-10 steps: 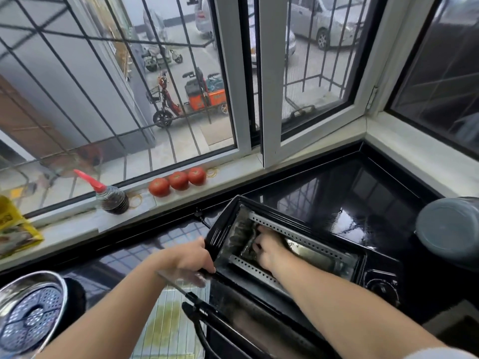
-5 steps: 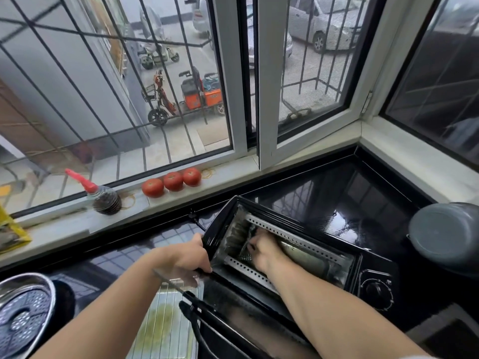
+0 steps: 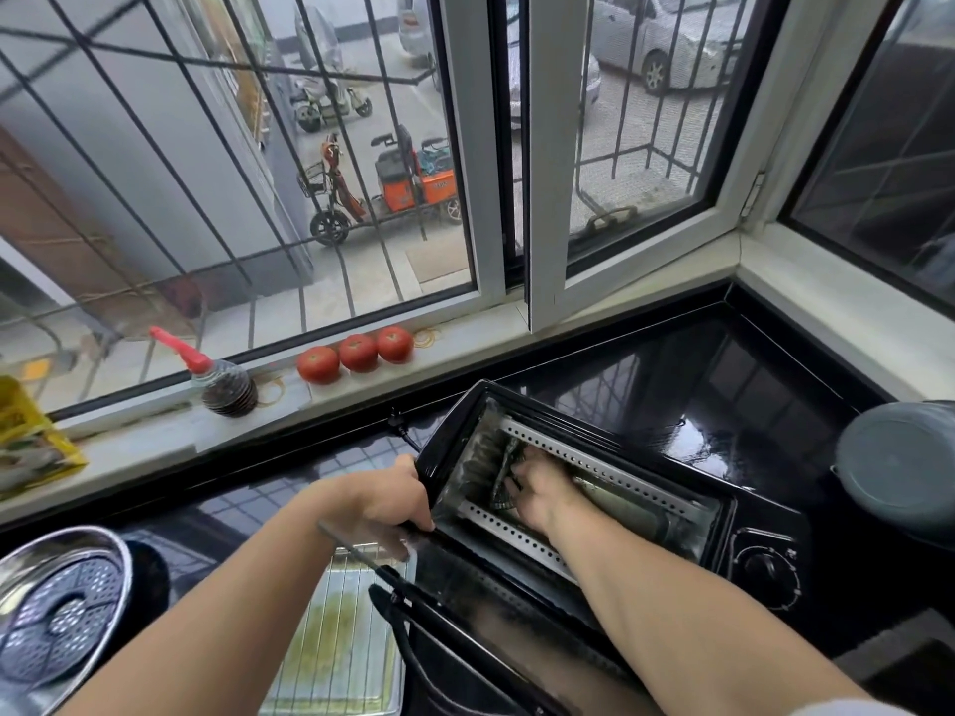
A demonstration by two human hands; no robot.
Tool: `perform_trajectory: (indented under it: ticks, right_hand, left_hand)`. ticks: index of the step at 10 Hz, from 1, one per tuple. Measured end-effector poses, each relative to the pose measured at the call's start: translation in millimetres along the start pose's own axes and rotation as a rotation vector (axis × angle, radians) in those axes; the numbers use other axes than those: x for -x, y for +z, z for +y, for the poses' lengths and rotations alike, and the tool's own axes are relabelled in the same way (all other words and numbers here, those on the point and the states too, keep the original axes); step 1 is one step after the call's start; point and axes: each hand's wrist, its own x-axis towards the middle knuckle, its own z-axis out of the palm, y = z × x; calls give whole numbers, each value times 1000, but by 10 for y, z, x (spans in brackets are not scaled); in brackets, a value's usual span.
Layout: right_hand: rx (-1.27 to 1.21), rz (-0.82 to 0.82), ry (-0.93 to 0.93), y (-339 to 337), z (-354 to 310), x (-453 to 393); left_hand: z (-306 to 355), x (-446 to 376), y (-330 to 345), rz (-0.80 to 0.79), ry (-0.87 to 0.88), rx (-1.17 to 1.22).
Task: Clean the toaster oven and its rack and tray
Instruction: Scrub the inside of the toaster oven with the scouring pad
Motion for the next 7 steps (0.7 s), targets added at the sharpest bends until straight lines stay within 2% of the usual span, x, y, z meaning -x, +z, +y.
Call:
perform_trajectory:
  ticks: [2,4,5,7]
  right_hand:
    - [-80,17,-3,14,-23,108]
    - [-3,-4,-5,36,8,60]
    - [-83,4,16,93,0,164]
    - [-145,34,3,0,-21,-7]
  left_hand:
    - [-45,-36,-10,-1,-31,7]
    - [-46,-118,30,81,-43,9]
    - [-45,-96,53,107,-35,15]
    - [12,-58,57,70,-30,17]
